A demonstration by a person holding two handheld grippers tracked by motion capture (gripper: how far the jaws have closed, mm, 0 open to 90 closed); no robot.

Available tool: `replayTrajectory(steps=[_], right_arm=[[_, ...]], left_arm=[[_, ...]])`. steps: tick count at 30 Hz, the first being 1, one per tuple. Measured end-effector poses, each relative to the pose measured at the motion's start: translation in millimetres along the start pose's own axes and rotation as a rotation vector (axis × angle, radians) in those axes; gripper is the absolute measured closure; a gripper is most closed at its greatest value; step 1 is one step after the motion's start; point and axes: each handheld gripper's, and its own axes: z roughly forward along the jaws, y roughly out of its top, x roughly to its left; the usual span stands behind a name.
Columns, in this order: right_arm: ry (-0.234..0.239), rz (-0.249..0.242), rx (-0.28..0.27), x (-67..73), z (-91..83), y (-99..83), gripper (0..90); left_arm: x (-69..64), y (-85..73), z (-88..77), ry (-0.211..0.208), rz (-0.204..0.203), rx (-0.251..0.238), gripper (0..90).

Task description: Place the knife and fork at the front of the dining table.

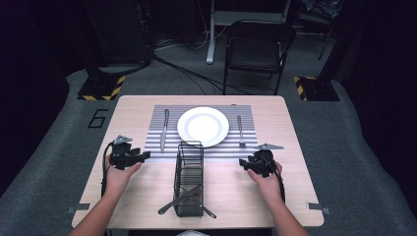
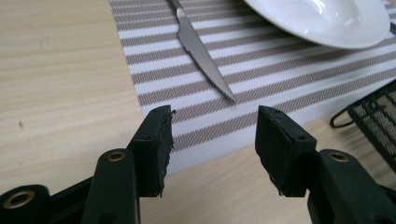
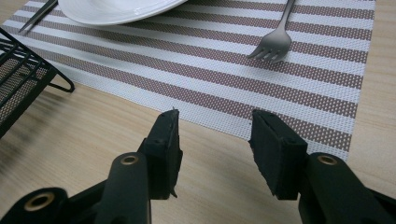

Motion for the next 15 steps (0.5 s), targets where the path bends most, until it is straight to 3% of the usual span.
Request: replayTrajectory(steps=[4, 11, 13, 15], right_arm=[[0.001, 0.008, -0.001, -0.1, -0.8, 0.3, 51.7], [-0.003, 0.001, 0.002, -1.2, -0.3, -0.2, 51.7], [-0.002, 0.004, 0.005, -1.3, -0.3, -0.4, 51.5], [-0.002, 0.001, -0.001, -2.1, -1.4, -0.1, 51.3]], left_arm=[[1.9, -11.4, -1.4, -0.002, 0.010, 0.013, 46.2], [2.0, -23.0, 0.7, 0.001, 0.070, 0.020, 45.8], [1.6, -23.7, 2.0, 0.009, 0.090, 0.042, 45.8], [2.1, -26.2, 3.5, 0.006, 0.097, 0.018, 45.8]])
